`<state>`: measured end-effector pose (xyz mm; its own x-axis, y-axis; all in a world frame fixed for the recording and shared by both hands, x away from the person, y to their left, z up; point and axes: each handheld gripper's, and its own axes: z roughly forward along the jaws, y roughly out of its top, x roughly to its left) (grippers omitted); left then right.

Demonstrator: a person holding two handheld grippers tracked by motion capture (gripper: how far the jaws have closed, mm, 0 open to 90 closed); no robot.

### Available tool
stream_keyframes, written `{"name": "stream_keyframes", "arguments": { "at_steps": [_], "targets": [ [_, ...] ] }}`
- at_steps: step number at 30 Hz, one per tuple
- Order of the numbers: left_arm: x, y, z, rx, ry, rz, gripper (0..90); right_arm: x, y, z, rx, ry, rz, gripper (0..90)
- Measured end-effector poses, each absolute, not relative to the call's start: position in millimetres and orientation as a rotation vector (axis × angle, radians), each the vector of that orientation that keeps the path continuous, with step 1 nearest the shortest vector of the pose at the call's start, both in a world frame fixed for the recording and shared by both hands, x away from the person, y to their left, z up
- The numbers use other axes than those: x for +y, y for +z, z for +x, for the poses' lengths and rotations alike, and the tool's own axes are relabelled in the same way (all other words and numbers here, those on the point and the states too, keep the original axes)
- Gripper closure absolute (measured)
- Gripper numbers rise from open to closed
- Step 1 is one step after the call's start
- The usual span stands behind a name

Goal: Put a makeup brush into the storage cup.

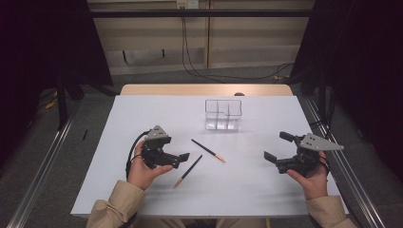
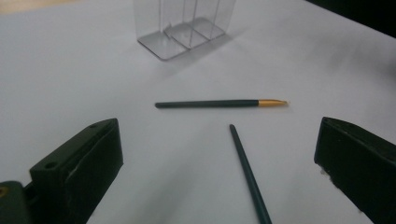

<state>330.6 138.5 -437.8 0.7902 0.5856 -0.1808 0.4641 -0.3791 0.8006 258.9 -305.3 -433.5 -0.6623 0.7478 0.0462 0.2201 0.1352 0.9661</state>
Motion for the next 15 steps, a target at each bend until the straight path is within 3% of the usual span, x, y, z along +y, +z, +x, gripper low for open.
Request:
{"name": "stream_keyframes", "arguments": {
  "at_steps": [10,15],
  "targets": [
    [117.1,-442.4,325.9,0.795,0.130,2.245,6.1,-305.5,-433.2,258.9,1.964,1.551,0.926,0.6],
    [110.7,-445.5,322.0,0.785,0.098,2.339,19.6,-305.6,-433.2,258.7,1.962,1.550,0.926,0.6]
  ]
}}
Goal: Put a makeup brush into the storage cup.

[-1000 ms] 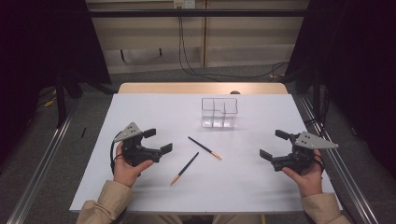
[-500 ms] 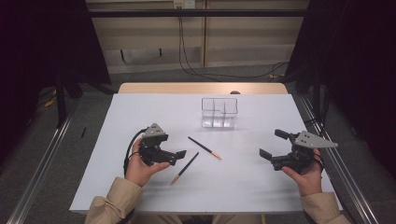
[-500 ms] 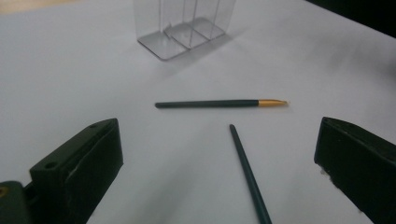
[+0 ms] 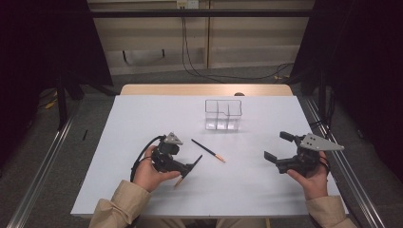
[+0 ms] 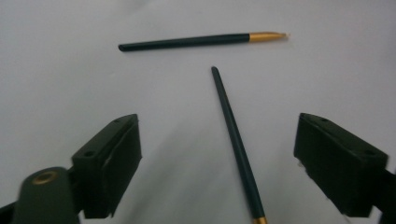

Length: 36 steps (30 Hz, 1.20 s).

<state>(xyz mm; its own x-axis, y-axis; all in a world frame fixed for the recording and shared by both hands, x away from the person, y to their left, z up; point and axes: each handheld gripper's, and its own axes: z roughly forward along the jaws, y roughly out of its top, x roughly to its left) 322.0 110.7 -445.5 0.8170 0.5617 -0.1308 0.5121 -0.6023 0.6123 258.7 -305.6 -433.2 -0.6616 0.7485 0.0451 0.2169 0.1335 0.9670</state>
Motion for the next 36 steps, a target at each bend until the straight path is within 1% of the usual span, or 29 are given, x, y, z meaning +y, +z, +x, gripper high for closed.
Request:
{"name": "stream_keyframes", "arguments": {
  "at_steps": [2,6,9,10,11,13,16,17,18,20,22,25,26,27,28,32,34,35,36],
  "targets": [
    [108.8,-446.9,321.9,0.790,0.064,2.364,26.9,-305.7,-433.6,259.0,1.965,1.550,0.928,0.6],
    [104.5,-448.3,319.6,0.784,0.064,2.424,35.4,-305.1,-433.5,259.3,1.972,1.549,0.921,0.6],
    [103.4,-447.6,318.3,0.781,0.073,2.442,38.0,-305.1,-433.8,259.6,1.973,1.548,0.921,0.6],
    [102.6,-447.9,317.4,0.773,0.052,2.451,42.9,-305.3,-434.0,259.5,1.971,1.547,0.923,0.6],
    [102.4,-448.1,317.2,0.775,0.050,2.466,45.1,-305.5,-434.0,259.6,1.969,1.548,0.924,0.6],
    [102.1,-448.9,316.7,0.775,0.058,2.470,45.6,-305.7,-434.0,259.4,1.966,1.548,0.926,0.6],
    [101.2,-451.6,315.5,0.776,0.051,2.475,51.6,-306.3,-434.0,259.4,1.964,1.550,0.929,0.6],
    [100.6,-452.2,315.1,0.775,0.040,2.483,51.6,-306.3,-434.0,259.4,1.964,1.550,0.929,0.6],
    [99.8,-452.7,314.6,0.786,0.027,2.492,54.6,-306.0,-433.8,259.3,1.965,1.549,0.926,0.6],
    [97.3,-453.7,313.7,0.795,0.004,2.514,57.1,-305.7,-433.9,259.5,1.967,1.548,0.925,0.6],
    [96.4,-453.9,313.2,0.799,0.010,2.516,58.8,-305.6,-434.0,259.6,1.967,1.547,0.925,0.6],
    [96.2,-453.1,313.3,0.807,-0.009,2.524,64.7,-305.7,-433.9,259.5,1.967,1.546,0.925,0.6],
    [95.9,-452.8,312.9,0.809,-0.009,2.529,64.7,-305.8,-434.0,259.6,1.967,1.547,0.925,0.6],
    [94.9,-451.8,312.0,0.807,-0.009,2.553,69.6,-306.0,-434.3,259.8,1.967,1.546,0.926,0.6],
    [94.3,-451.3,311.7,0.803,-0.011,2.566,71.4,-306.0,-434.4,259.9,1.966,1.547,0.926,0.6],
    [92.3,-450.6,310.8,0.792,0.008,2.596,78.0,-306.1,-434.2,259.9,1.965,1.546,0.925,0.6],
    [92.1,-450.3,311.1,0.793,0.003,2.602,79.2,-306.1,-434.1,259.9,1.965,1.546,0.925,0.6],
    [91.8,-450.0,311.3,0.797,0.003,2.608,82.3,-306.1,-434.1,259.7,1.964,1.544,0.927,0.6],
    [91.4,-450.2,311.3,0.804,0.005,2.605,82.3,-306.1,-434.1,259.7,1.964,1.544,0.927,0.6]
  ]
}}
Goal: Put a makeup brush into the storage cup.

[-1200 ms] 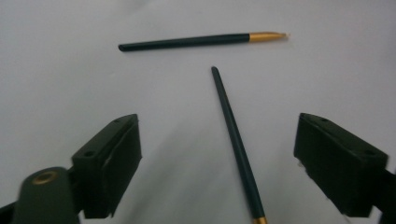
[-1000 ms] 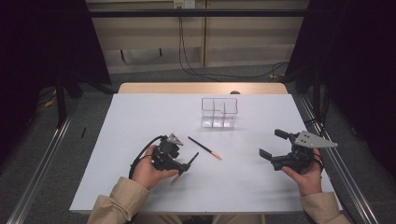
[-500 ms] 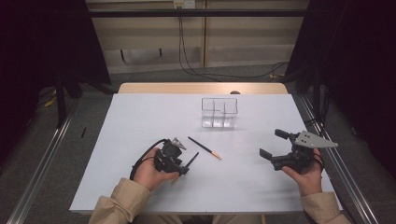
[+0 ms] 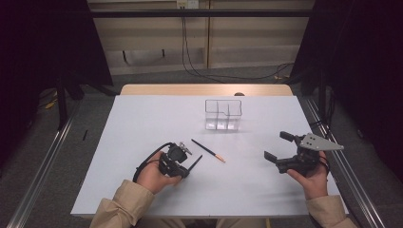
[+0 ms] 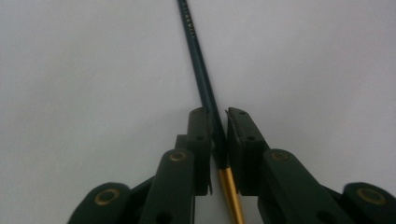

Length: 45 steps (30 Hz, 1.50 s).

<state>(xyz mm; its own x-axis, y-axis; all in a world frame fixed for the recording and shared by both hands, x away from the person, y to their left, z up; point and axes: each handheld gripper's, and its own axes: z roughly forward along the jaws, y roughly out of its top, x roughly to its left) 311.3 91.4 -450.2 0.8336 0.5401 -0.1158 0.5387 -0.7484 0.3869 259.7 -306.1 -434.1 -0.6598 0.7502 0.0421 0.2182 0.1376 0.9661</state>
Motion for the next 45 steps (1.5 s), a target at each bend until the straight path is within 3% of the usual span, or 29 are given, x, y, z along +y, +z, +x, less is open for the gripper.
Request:
{"name": "stream_keyframes", "arguments": {
  "at_steps": [10,26,45],
  "targets": [
    [88.3,-448.9,312.8,0.788,0.004,2.640,83.4,-306.4,-433.9,259.7,1.966,1.543,0.925,0.6],
    [99.0,-439.9,320.1,0.779,-0.082,2.549,83.6,-300.0,-434.8,264.2,2.027,1.545,0.907,0.1],
    [102.0,-423.6,323.5,0.744,-0.084,2.513,83.8,-283.0,-432.5,273.6,2.141,1.523,0.855,0.3]
  ]
}}
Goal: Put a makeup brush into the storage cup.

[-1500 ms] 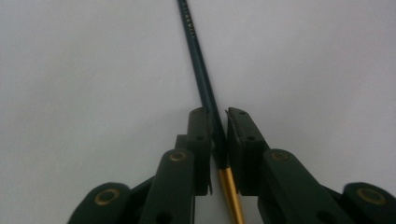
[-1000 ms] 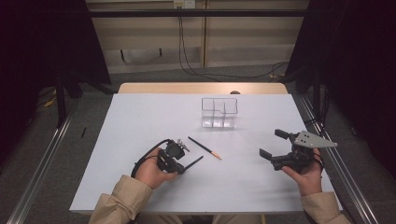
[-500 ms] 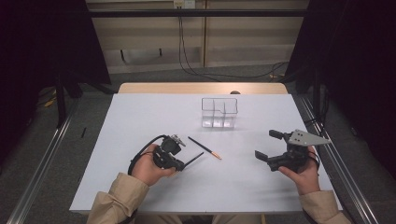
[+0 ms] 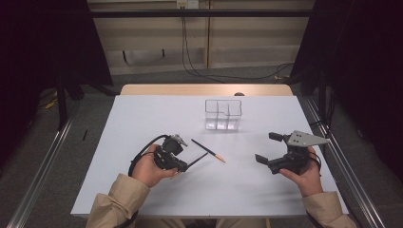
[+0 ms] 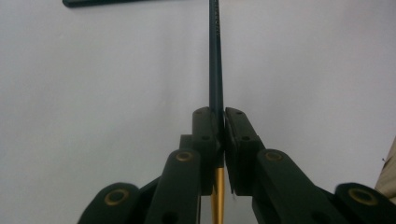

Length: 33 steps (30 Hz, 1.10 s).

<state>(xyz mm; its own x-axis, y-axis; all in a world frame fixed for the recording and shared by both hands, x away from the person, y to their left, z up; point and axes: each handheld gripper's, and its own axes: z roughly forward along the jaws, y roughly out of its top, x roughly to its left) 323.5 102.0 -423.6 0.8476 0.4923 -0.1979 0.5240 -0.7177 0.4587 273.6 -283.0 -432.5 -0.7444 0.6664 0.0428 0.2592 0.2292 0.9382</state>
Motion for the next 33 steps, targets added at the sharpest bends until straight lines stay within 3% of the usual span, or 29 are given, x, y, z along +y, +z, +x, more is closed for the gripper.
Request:
{"name": "stream_keyframes", "arguments": {
  "at_steps": [18,26,33],
  "targets": [
    [82.7,-409.5,325.3,0.612,-0.138,2.541,83.7,-209.0,-431.7,304.0,2.660,1.311,0.553,5.4],
    [71.6,-405.2,323.9,0.551,-0.162,2.561,83.7,-179.2,-422.4,313.6,2.797,1.110,0.348,13.4],
    [66.9,-402.2,323.6,0.514,-0.184,2.560,83.8,-167.6,-415.5,320.1,2.863,0.998,0.250,25.6]
  ]
}}
